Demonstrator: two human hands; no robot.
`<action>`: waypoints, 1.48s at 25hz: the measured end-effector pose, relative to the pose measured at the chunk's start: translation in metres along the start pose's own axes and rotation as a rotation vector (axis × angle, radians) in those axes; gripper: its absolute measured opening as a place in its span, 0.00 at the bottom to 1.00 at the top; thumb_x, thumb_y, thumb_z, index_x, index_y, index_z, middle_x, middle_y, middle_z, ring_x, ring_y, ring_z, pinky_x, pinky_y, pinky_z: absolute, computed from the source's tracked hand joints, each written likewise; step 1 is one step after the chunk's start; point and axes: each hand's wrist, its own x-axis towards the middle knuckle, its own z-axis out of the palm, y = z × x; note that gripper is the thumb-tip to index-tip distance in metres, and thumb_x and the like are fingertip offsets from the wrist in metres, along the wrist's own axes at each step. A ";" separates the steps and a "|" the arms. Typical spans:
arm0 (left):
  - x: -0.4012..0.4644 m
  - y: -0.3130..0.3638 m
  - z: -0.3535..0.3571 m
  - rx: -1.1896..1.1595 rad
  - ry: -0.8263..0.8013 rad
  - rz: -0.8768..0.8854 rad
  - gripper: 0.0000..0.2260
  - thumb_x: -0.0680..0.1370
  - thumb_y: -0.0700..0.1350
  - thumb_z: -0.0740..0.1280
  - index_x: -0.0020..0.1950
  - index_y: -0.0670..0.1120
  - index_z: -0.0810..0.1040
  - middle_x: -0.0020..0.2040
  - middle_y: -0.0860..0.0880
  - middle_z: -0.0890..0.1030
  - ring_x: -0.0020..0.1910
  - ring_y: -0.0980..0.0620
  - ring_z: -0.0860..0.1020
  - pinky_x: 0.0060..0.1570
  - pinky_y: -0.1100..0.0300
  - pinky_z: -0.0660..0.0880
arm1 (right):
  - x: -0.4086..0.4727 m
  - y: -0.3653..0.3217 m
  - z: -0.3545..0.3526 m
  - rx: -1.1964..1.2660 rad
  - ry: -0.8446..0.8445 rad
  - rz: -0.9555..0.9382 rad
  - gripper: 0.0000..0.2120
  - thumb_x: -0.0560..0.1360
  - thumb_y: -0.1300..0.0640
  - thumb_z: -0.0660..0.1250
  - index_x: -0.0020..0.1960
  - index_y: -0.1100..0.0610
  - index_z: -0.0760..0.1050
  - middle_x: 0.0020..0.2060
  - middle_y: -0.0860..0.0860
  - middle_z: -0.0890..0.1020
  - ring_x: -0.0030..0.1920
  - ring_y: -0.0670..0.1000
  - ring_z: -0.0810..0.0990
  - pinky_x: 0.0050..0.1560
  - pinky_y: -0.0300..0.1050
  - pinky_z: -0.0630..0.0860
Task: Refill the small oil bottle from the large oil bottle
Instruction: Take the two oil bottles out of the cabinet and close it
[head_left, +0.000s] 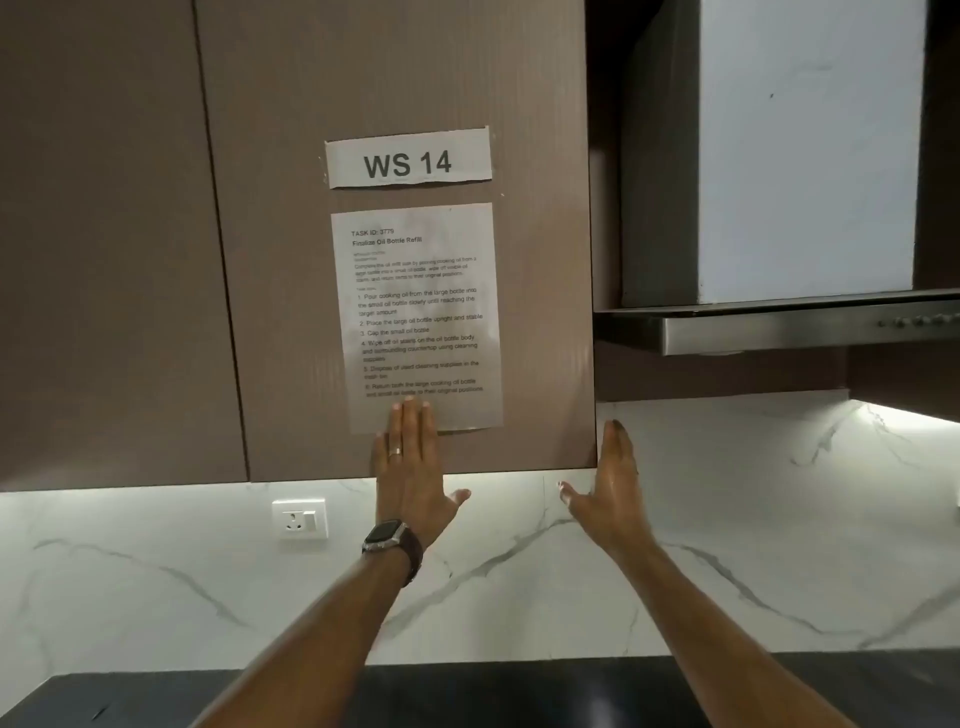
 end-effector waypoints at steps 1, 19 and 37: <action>0.003 0.007 0.005 0.030 -0.006 -0.033 0.64 0.66 0.70 0.76 0.84 0.42 0.39 0.85 0.40 0.42 0.84 0.37 0.42 0.81 0.37 0.51 | 0.006 0.005 0.005 0.086 0.005 0.029 0.50 0.72 0.54 0.80 0.82 0.57 0.52 0.80 0.55 0.62 0.78 0.60 0.64 0.78 0.55 0.66; 0.026 -0.008 -0.002 0.213 0.127 0.085 0.52 0.60 0.46 0.79 0.81 0.42 0.60 0.73 0.38 0.67 0.68 0.35 0.69 0.54 0.38 0.70 | -0.001 -0.040 -0.002 0.587 0.099 0.287 0.32 0.71 0.52 0.81 0.70 0.56 0.72 0.64 0.55 0.77 0.60 0.59 0.80 0.64 0.57 0.81; -0.124 -0.088 -0.109 -0.557 -0.001 0.096 0.51 0.71 0.61 0.74 0.85 0.53 0.48 0.85 0.56 0.49 0.83 0.56 0.54 0.78 0.56 0.62 | -0.238 -0.140 -0.099 0.623 0.067 0.053 0.32 0.74 0.69 0.75 0.71 0.46 0.70 0.68 0.46 0.75 0.64 0.48 0.77 0.68 0.48 0.75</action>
